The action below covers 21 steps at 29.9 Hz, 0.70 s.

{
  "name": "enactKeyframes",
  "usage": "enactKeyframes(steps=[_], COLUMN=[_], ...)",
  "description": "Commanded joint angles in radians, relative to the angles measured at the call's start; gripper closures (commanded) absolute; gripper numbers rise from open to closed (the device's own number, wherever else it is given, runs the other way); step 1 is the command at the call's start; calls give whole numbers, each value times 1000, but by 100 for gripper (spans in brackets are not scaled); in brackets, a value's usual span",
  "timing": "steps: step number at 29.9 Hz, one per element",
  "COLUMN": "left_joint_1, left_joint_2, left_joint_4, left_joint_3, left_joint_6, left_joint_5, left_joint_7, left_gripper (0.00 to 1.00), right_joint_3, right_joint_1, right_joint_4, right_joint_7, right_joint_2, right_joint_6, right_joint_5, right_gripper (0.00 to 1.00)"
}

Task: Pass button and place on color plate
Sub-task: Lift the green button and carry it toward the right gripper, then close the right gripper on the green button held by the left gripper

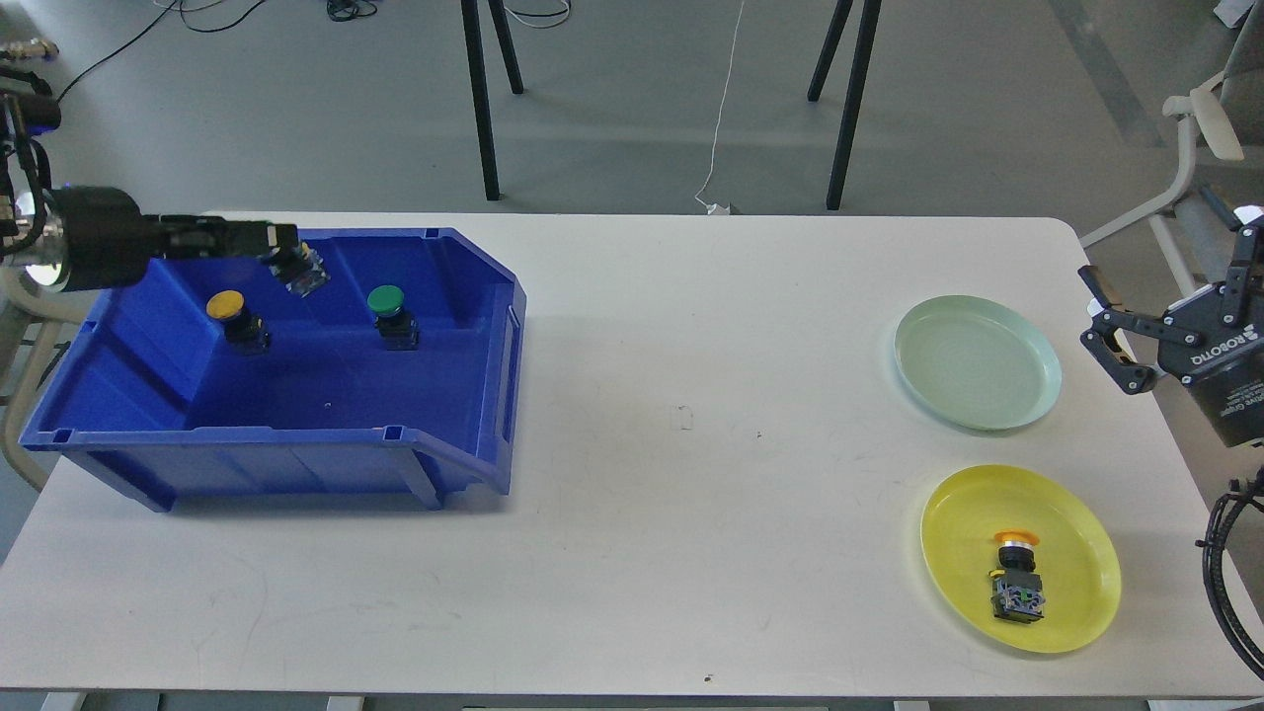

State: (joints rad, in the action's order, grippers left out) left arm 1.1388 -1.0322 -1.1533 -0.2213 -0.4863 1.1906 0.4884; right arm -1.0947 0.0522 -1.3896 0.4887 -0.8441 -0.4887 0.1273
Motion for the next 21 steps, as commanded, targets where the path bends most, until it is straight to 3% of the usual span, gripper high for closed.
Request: enactKeyframes(steps=[1, 7, 13, 16, 21], left_joint_1=[-5, -97, -183, -218, -257], left_joint_2=[38, 228, 422, 465, 494], left_joint_4=[-146, -275, -237, -209, -201], left_joint_3=[-90, -98, -89, -85, -82], left_joint_6=[-2, -2, 31, 67, 87], left_joint_5=[-298, -565, -494, -442, -407], left_joint_7=[0, 0, 0, 0, 0], left_gripper=[95, 95, 95, 95, 95], right_joint_3=[3, 10, 77, 165, 338], right_joint_1=[0, 1, 31, 104, 237], right_joint_4=[-6, -61, -198, -238, -243], right_joint_7=[0, 0, 0, -111, -142], right_joint_2=[3, 8, 10, 32, 117], right_joint_6=[0, 0, 0, 0, 0], right_joint_5=[5, 47, 97, 95, 95], right_gripper=[1, 1, 1, 1, 1])
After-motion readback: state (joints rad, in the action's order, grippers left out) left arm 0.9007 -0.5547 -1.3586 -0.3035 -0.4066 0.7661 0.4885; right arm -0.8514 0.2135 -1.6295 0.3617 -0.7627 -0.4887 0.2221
